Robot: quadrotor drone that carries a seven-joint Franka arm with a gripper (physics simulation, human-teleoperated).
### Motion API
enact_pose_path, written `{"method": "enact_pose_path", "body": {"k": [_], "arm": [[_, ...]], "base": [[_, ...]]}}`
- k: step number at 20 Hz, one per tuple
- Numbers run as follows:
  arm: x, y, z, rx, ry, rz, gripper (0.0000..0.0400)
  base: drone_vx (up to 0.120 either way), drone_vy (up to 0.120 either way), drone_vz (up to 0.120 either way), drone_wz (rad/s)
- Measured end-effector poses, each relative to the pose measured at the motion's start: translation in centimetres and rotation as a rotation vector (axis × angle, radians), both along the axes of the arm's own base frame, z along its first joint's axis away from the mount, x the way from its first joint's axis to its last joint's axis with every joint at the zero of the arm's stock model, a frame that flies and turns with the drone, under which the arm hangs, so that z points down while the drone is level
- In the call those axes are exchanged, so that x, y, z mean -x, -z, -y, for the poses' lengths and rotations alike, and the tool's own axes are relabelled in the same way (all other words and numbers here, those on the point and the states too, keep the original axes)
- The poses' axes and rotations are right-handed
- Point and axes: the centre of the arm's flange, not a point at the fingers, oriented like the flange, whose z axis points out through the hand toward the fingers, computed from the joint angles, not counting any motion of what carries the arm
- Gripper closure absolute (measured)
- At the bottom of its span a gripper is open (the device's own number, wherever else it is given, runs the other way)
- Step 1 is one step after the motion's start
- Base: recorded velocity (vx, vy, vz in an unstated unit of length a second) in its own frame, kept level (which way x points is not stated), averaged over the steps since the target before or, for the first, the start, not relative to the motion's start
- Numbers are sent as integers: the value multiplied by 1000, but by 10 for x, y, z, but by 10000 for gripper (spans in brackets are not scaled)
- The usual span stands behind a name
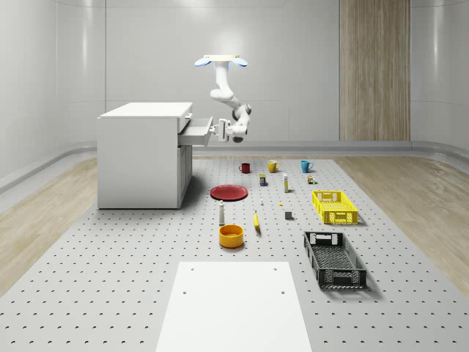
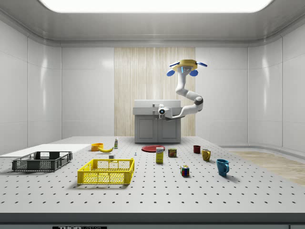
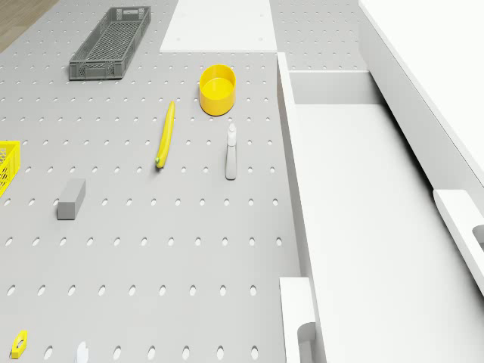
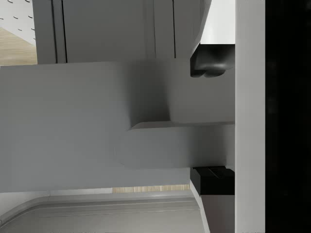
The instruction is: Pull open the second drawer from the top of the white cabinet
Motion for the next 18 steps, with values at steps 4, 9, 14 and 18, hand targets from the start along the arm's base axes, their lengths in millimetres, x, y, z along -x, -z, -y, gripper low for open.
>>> {"method": "enact_pose_path", "body": {"k": [4, 9, 14, 18], "arm": [[-3, 5, 15, -9, -1, 21, 216], [-5, 7, 25, -23, -1, 31, 137], [-9, 15, 29, -27, -1, 48, 67], [-7, 10, 30, -28, -1, 26, 88]], "base": [[0, 0, 0, 0], [0, 0, 0, 0], [0, 0, 0, 0], [0, 70, 0, 0]]}}
